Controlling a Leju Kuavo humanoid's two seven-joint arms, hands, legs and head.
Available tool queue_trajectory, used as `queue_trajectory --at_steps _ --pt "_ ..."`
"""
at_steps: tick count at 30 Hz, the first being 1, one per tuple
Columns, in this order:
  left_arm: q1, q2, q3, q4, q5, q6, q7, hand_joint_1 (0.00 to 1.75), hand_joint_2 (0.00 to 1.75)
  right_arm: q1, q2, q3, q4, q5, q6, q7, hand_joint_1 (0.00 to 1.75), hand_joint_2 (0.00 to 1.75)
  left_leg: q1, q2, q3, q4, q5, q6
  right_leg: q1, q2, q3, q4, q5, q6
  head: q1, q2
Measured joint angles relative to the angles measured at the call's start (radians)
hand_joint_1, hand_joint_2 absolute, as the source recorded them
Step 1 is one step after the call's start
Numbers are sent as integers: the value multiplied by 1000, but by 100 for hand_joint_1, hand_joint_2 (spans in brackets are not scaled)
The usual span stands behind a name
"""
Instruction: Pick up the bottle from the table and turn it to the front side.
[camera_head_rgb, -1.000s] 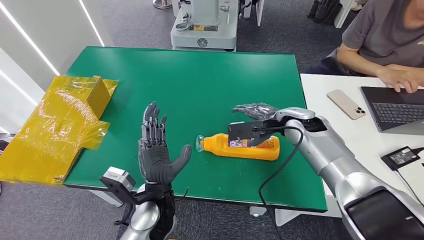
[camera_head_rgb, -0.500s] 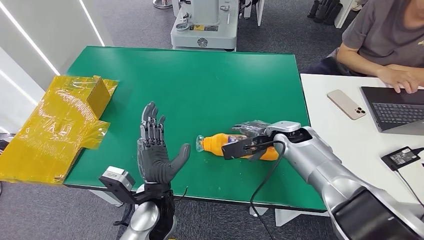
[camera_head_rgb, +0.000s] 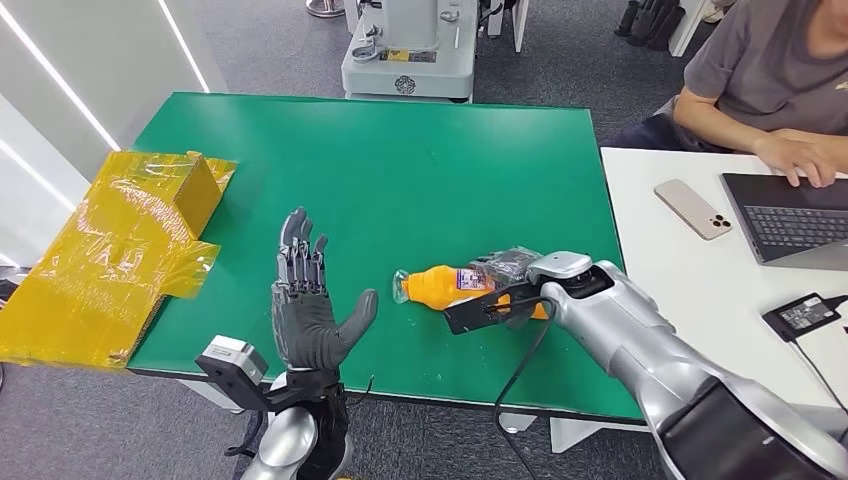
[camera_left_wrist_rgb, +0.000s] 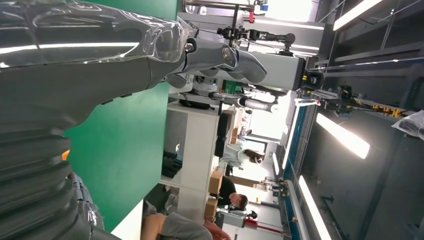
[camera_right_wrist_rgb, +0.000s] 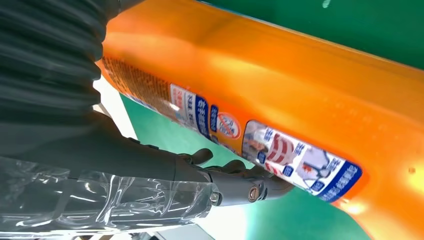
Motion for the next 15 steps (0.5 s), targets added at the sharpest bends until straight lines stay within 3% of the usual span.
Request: queue_trajectory --at_steps 15 --pt "22 0 0 -13 1 20 14 0 175 16 5 43 22 9 35 87 0 175 0 0 0 0 0 0 0 0 0 0 0 0 0 0"
